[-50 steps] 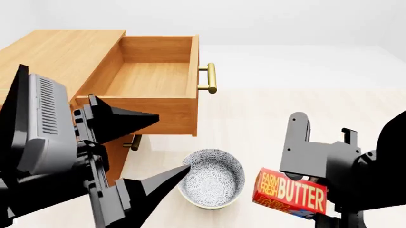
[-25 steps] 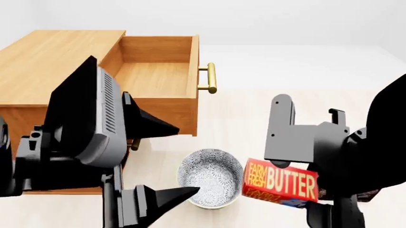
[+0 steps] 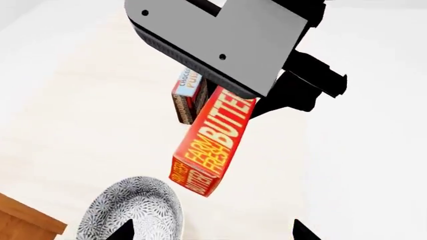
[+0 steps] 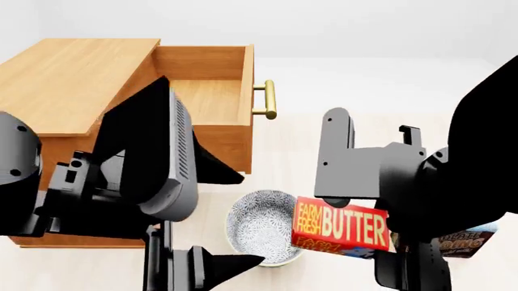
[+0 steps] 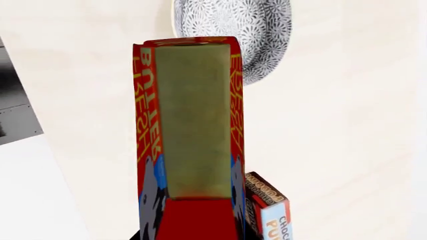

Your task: Put the butter at the back in the top drawer of the cabinet and close it.

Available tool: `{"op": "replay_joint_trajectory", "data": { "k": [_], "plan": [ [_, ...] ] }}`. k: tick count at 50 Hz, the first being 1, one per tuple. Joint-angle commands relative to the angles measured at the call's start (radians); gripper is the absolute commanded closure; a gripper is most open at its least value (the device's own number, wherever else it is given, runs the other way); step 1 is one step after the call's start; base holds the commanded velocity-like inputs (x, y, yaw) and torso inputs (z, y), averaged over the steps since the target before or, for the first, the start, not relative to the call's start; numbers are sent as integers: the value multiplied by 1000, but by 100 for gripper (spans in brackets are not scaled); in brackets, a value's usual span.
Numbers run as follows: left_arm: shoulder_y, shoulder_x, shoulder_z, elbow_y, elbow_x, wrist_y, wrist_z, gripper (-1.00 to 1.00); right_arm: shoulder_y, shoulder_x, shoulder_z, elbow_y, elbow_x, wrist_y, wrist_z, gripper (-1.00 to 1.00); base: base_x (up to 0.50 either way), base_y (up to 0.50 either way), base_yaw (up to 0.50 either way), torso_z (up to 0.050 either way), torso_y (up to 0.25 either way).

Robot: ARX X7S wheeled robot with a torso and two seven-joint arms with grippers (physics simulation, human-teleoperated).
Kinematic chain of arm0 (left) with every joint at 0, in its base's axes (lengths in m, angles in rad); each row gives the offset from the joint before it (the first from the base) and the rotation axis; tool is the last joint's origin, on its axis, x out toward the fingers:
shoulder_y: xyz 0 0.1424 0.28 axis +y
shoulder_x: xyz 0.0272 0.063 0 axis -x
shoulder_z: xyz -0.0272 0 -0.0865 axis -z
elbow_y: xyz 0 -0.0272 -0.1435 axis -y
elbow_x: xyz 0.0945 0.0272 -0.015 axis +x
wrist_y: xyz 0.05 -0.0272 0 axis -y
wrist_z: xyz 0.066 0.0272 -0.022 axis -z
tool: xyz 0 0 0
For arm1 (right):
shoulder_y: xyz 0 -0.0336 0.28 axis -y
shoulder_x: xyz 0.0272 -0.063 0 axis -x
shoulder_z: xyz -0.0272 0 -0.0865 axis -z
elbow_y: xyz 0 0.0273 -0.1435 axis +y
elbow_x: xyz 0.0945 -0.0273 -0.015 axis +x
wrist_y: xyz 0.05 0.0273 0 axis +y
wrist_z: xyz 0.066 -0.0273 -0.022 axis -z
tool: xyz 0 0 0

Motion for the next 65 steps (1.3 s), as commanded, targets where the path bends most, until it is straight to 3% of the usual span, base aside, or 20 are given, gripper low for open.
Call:
{"op": "replay_joint_trajectory", "data": {
  "k": [1,35,65],
  "plan": [
    [-12,41,17,-18,14,-27,11,-100,13,-28,24,14,-21,-3,12,100,0,0,0,0,0],
    [45,128,69,-8,220,-8,84,-100,29,-65,54,9,1,16,13,100,0,0,0,1,1],
    [69,140,83,60,326,28,135,-100,34,-121,45,5,-64,22,-101,100,0,0,0,0,1]
  ]
}}
